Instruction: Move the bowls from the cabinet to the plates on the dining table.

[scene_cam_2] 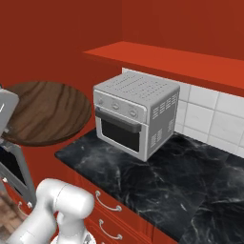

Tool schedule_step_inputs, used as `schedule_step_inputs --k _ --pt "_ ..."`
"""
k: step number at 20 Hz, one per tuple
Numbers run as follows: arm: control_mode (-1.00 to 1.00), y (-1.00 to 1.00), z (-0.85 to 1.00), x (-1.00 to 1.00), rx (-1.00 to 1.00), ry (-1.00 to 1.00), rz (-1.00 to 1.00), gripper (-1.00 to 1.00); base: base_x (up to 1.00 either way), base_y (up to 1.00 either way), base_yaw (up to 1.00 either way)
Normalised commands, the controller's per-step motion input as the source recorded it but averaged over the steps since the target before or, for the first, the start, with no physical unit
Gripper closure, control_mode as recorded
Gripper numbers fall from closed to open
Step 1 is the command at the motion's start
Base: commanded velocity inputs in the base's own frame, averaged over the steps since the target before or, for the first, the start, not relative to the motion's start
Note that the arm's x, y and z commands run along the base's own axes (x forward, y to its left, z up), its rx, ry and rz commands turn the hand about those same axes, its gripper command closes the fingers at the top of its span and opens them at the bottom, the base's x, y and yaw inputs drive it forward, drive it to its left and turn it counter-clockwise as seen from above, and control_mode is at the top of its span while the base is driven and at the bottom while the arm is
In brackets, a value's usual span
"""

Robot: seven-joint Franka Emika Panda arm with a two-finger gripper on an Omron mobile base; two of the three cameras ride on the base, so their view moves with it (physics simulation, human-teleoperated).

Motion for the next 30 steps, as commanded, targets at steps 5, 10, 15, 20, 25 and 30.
schedule_step_inputs --k 5,10,15,20,25,30 --pt "1.0 0.0 0.0 0.0 0.0 0.0 0.0 1.0 -0.93 0.16 0.03" --pt "1.0 0.0 0.0 0.0 0.0 0.0 0.0 1.0 -1.0 0.24 0.02" --pt "1.0 0.0 0.0 0.0 0.0 0.0 0.0 1.0 -1.0 -0.01 0.0" --pt "1.0 0.0 0.0 0.0 0.0 0.0 0.0 1.0 -0.83 -0.9 0.0" --pt "1.0 0.0 0.0 0.0 0.0 0.0 0.0 1.0 -0.76 -1.0 0.0" --pt "1.0 0.0 0.0 0.0 0.0 0.0 0.0 1.0 -0.02 -0.88 -0.15"
